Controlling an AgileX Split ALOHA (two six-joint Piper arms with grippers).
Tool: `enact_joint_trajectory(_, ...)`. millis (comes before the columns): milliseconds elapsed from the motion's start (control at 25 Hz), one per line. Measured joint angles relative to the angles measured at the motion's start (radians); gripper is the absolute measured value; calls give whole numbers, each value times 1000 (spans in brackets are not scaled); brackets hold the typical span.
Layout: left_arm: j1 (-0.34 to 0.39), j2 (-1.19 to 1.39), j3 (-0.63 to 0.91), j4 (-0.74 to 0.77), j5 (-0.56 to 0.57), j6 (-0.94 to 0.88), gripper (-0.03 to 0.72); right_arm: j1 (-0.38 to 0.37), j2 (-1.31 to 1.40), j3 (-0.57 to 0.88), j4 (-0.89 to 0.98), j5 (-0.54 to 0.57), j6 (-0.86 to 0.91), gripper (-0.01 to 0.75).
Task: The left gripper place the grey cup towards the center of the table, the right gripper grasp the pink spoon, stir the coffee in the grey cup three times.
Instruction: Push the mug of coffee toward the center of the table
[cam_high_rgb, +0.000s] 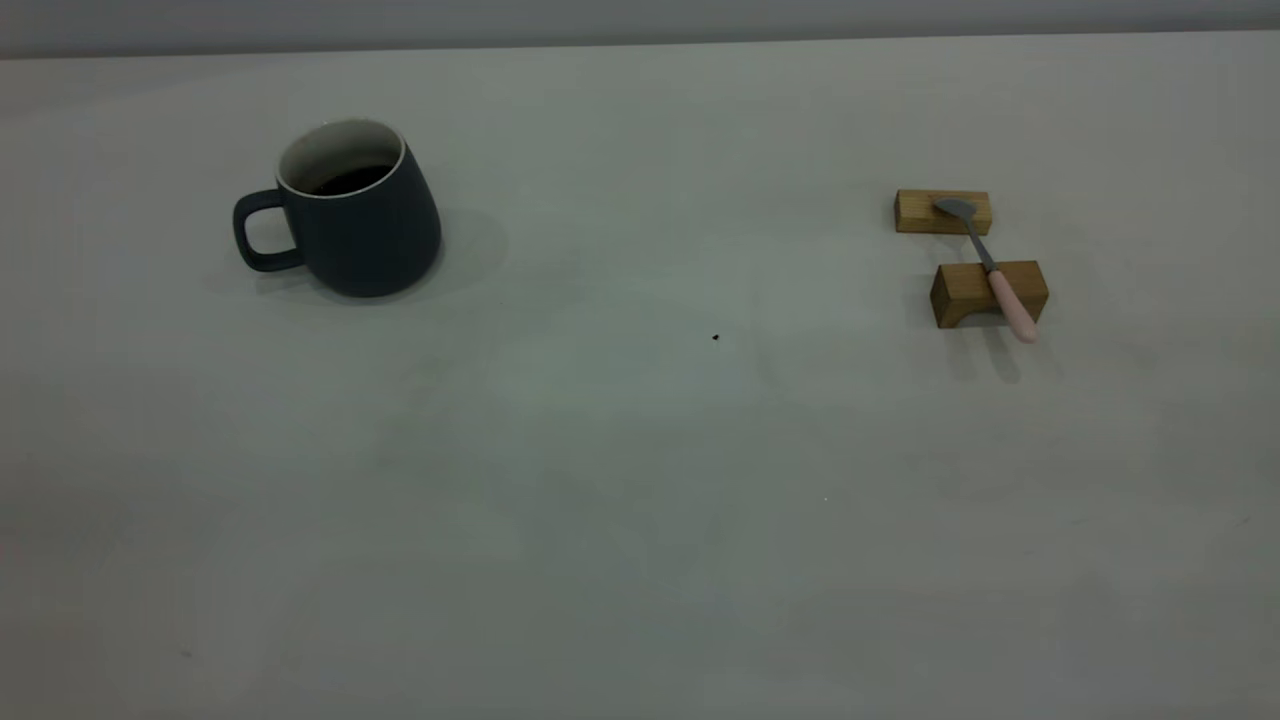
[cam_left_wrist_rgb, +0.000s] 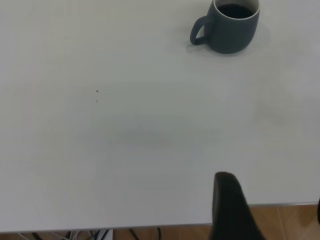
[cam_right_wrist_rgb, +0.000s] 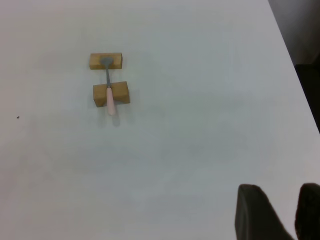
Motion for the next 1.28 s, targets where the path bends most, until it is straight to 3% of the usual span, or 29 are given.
enact_joint_trajectory(1280, 0, 25, -7, 26, -3, -48, 482, 0, 0, 0, 0, 0, 0, 239)
